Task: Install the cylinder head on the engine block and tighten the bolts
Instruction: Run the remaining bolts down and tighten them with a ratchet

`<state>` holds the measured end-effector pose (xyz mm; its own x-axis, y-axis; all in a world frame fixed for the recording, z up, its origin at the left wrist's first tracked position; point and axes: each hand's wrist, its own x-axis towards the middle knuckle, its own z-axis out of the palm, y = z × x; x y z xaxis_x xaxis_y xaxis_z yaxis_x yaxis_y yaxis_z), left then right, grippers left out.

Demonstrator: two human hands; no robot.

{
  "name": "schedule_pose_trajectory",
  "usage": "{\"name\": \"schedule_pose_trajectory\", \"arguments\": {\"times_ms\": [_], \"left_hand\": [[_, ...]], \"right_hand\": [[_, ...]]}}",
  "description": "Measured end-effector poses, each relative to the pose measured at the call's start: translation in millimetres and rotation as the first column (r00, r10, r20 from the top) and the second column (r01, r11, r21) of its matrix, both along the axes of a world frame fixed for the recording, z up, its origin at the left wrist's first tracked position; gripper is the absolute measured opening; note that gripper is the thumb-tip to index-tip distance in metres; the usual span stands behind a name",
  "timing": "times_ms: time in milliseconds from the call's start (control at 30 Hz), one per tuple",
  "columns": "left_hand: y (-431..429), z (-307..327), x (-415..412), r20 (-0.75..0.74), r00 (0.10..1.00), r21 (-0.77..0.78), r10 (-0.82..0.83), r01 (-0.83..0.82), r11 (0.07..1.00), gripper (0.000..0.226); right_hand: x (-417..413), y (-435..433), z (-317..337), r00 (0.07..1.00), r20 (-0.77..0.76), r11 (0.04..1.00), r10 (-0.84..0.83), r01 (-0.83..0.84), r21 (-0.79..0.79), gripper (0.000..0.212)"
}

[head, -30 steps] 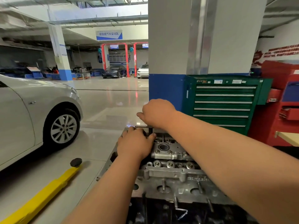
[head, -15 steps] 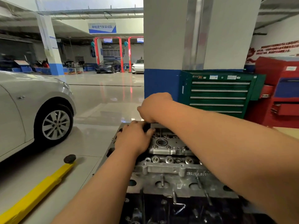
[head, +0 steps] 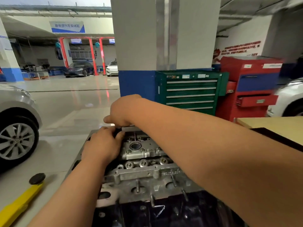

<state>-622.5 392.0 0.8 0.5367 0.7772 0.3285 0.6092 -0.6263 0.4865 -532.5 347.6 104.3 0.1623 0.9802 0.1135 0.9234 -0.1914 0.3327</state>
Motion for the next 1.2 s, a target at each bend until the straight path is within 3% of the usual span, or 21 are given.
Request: {"name": "schedule_pose_trajectory", "arguments": {"times_ms": [67, 167, 267, 333, 367, 400, 467, 633, 800, 933, 1100, 1200], "left_hand": [[2.7, -0.1, 1.3, -0.01, 1.0, 0.006, -0.003, 0.003, 1.0, 0.033], [2.1, -0.1, 2.6, -0.025, 1.0, 0.034, -0.009, 0.01, 0.999, 0.031], [1.5, -1.6, 2.5, -0.031, 0.999, 0.04, -0.006, 0.008, 0.999, 0.033], [2.2, -2.1, 2.4, -0.019, 1.0, 0.024, -0.009, 0.009, 1.0, 0.035], [2.9, -2.2, 2.7, -0.017, 1.0, 0.023, -0.011, 0.011, 1.0, 0.036], [3.9, -2.5, 3.3, -0.021, 1.0, 0.023, -0.013, 0.013, 1.0, 0.036], [5.6, -3.2, 5.0, -0.043, 0.999, 0.033, -0.008, 0.01, 0.999, 0.037], [4.2, -1.9, 6.6, -0.091, 0.996, 0.051, 0.018, -0.014, 0.999, 0.04], [-5.7, 2.4, 5.0, -0.055, 0.998, 0.013, 0.019, -0.018, 1.0, 0.04], [-5.7, 3.6, 3.1, -0.049, 0.999, 0.009, 0.018, -0.018, 1.0, 0.037], [-3.5, 2.5, 3.3, -0.056, 0.998, 0.009, 0.021, -0.02, 1.0, 0.037], [-0.5, 0.7, 1.9, -0.055, 0.998, 0.003, 0.034, -0.033, 0.999, 0.041]], "right_hand": [[-4.9, -6.1, 9.7, 0.997, -0.043, 0.993, 0.058, -0.062, -0.096, 0.036], [-8.1, -11.6, 18.5, 0.993, 0.064, 0.989, 0.099, -0.091, -0.117, 0.032], [-9.8, -9.6, 17.7, 0.992, 0.071, 0.987, 0.1, -0.09, -0.134, 0.008], [-11.2, -9.4, 12.7, 0.983, 0.119, 0.977, 0.141, -0.118, -0.179, 0.024], [-7.4, -5.7, 8.2, 0.978, 0.162, 0.98, 0.129, -0.101, -0.17, 0.02], [-6.7, -7.6, 4.6, 0.986, 0.129, 0.99, 0.108, -0.095, -0.099, 0.013], [-4.6, -9.9, 5.6, 0.991, 0.099, 0.996, 0.093, -0.091, -0.024, 0.026], [-8.8, -16.9, 27.5, 0.994, 0.084, 0.988, 0.076, -0.063, -0.142, 0.033], [-3.1, -11.1, 10.4, 0.996, 0.083, 0.997, 0.038, -0.032, -0.073, 0.02], [-3.8, -12.5, 13.9, 0.998, -0.057, 0.998, -0.003, -0.001, -0.059, 0.034], [-9.6, -15.7, 29.2, 1.0, -0.014, 0.992, 0.009, -0.011, -0.124, 0.04], [-11.6, -10.5, 19.6, 1.0, 0.021, 0.996, 0.01, -0.008, -0.086, 0.027]]}}
